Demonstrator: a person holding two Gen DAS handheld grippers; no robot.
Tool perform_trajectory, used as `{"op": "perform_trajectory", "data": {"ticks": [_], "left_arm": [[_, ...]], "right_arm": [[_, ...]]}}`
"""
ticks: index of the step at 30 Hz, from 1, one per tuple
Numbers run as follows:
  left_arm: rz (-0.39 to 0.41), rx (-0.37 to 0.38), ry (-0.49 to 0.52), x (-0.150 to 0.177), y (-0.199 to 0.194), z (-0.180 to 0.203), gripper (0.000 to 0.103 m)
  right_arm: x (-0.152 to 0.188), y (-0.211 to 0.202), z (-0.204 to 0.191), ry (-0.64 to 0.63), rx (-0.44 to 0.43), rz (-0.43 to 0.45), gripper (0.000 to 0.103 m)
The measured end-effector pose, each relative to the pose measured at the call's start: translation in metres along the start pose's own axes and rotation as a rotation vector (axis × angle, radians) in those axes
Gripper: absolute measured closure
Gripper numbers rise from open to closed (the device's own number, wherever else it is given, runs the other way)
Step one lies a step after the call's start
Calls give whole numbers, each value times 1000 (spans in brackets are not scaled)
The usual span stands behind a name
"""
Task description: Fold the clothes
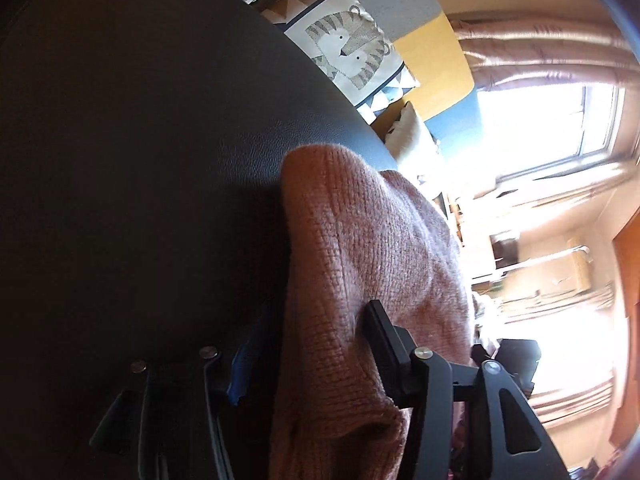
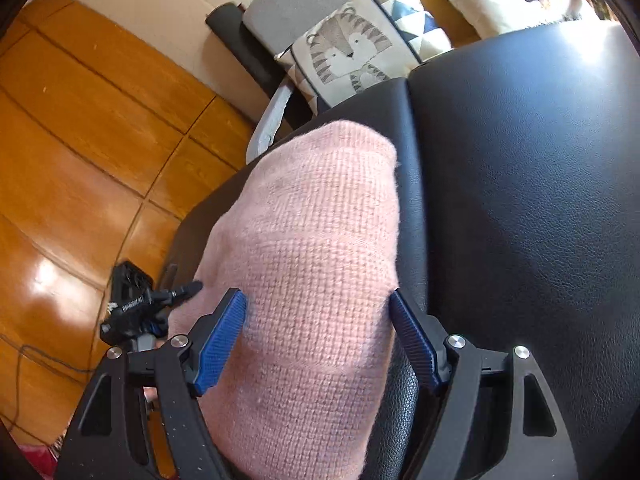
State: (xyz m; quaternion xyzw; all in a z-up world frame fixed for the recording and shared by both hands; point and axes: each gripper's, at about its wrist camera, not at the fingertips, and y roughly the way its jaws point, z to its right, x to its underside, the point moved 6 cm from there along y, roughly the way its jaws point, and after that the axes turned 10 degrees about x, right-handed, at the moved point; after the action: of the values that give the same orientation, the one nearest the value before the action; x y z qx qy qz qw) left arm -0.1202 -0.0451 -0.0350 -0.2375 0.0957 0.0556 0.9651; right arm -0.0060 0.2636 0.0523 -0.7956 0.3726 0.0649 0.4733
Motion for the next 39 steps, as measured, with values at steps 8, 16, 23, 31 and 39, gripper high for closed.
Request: {"op": "perform_trajectory", "data": {"ticks": [8,16,23,31,39], "left_arm": [[-60,-46,52,-6,6,8,46],[-158,-149,246,-4,30,38,17],[-98,-27,109,-15,22,28,11],[-86,-73,175,-19,31,37,24],[-73,-99,225,-6,15,30,63]], "right_arm": [[-5,9,5,31,-37,-57,26],[-3,21,8,85,-90,-96,26],[0,28,15,163,-155,-136,26],[2,31,10,143,-145,-150,26],[-3,38,1,125,-100,-128,41]]}}
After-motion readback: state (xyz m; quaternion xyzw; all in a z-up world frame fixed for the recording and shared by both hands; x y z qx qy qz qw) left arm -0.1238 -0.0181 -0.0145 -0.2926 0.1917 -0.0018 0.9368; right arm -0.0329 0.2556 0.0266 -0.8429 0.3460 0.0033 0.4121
